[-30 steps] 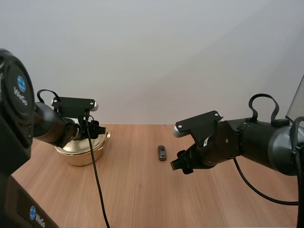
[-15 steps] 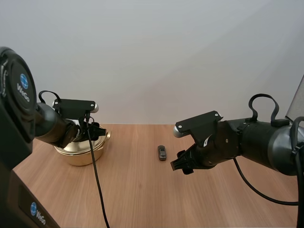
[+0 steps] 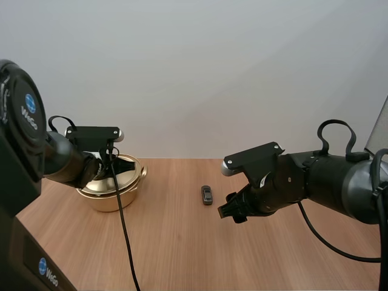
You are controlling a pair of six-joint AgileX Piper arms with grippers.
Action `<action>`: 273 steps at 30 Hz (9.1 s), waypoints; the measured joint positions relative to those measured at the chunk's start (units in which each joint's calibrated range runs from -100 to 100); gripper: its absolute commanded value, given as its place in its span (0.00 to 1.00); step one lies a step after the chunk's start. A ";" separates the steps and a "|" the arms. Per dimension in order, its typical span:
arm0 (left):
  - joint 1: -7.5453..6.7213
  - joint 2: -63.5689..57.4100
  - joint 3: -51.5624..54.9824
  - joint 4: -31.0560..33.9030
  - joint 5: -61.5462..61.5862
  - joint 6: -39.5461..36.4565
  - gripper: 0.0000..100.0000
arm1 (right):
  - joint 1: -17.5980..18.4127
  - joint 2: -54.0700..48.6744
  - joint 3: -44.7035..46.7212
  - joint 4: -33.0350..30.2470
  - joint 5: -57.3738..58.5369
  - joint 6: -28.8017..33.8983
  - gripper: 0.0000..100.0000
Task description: Open the pot, put the car inside, and close it
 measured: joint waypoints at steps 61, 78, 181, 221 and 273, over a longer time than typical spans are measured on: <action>0.00 -52.22 -14.70 -6.31 75.07 10.21 0.00 | 6.13 33.73 -14.05 10.52 -27.27 -12.52 1.00; 0.00 -52.22 -14.70 -6.74 75.07 12.24 0.00 | 6.13 44.90 -21.02 9.45 -30.41 -12.52 1.00; 1.71 -77.43 -15.28 -3.72 102.22 17.18 0.00 | 19.77 63.60 -62.54 27.97 -8.37 -32.37 0.00; 1.71 -75.03 -12.69 -5.56 89.93 17.93 0.00 | 14.28 54.74 -62.54 22.80 -22.46 -23.77 1.00; -5.42 -13.52 0.94 -12.75 20.67 17.57 0.00 | -11.31 18.15 -62.65 27.32 52.49 -12.96 1.00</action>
